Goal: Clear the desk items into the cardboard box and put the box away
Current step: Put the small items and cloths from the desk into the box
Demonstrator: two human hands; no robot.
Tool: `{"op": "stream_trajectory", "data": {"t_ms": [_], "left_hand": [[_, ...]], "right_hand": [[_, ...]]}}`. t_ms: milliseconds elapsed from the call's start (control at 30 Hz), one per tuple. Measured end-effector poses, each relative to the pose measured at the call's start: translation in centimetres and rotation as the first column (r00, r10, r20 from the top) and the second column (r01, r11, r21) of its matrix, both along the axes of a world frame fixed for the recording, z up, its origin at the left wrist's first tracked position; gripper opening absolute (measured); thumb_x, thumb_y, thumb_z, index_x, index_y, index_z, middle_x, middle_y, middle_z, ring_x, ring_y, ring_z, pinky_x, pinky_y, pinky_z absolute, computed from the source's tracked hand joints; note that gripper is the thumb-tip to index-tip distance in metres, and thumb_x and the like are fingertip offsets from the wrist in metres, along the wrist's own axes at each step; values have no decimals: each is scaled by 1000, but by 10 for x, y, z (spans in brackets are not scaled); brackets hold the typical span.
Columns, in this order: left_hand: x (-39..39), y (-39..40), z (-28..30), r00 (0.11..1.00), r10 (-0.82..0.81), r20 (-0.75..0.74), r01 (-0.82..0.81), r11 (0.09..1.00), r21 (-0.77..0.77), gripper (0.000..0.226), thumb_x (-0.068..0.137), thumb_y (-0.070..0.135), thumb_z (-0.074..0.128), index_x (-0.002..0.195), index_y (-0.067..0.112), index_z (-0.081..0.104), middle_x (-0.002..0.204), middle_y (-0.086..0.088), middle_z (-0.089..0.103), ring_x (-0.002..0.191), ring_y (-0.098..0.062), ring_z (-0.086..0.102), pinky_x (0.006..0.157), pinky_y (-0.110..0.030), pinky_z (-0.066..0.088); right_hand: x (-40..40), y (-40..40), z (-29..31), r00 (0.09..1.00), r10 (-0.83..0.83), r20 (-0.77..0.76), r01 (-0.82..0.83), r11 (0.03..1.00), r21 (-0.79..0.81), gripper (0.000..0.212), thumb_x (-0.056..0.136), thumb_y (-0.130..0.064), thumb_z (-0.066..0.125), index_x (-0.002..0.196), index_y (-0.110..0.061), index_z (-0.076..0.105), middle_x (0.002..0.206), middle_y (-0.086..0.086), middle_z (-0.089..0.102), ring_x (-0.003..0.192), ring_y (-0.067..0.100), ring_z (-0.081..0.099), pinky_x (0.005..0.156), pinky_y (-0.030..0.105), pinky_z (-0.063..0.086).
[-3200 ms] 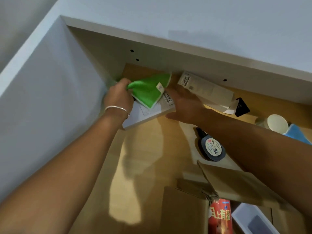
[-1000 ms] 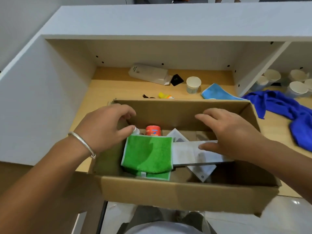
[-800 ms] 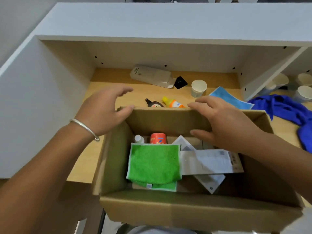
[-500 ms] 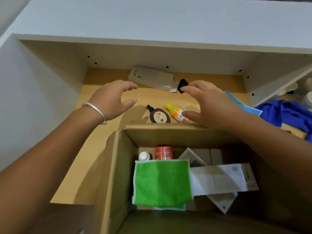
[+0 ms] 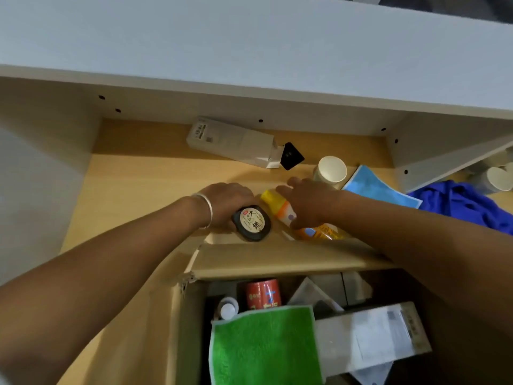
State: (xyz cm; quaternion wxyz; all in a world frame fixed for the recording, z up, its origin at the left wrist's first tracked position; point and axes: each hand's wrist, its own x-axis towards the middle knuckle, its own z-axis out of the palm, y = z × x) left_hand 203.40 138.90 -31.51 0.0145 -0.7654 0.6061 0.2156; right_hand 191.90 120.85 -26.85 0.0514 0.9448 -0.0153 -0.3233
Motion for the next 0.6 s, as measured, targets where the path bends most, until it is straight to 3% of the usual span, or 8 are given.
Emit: {"op": "stream_trajectory", "data": {"t_ms": [133,333,467,600], "left_hand": [[-2,-3,-15,1000,-21,-16,21,1000,9,71,62,42,81,123,33,45,115,5,60,107,-21,56,86,-40,49],[-7,0,-13,998,59,-21,-60,998,-30,68,65,63,70,120,31,47,112,5,60,100,-20,58,84,-37,49],[-8,13,-7,989,147,13,-146,989,-25,65,63,58,76,114,30,47,110,8,58,96,-18,59,75,-30,46],[-8,34,26,973,227,39,-225,973,-55,63,64,59,72,114,30,47,111,5,58,96,-21,60,73,-31,45]], "right_hand": [[-2,5,-17,998,52,-31,-52,999,-5,94,80,-41,70,151,-23,11,146,11,31,120,34,47,89,42,49],[0,9,-26,999,16,-30,-15,999,32,96,84,-37,67,152,-18,2,134,15,42,103,31,58,73,36,47],[6,7,-33,999,-16,-39,17,999,31,91,87,-38,62,152,-15,3,133,14,45,108,30,56,73,32,42],[9,10,-30,994,-94,-62,100,989,107,89,84,-36,69,151,-18,12,129,12,52,107,26,56,76,30,45]]}}
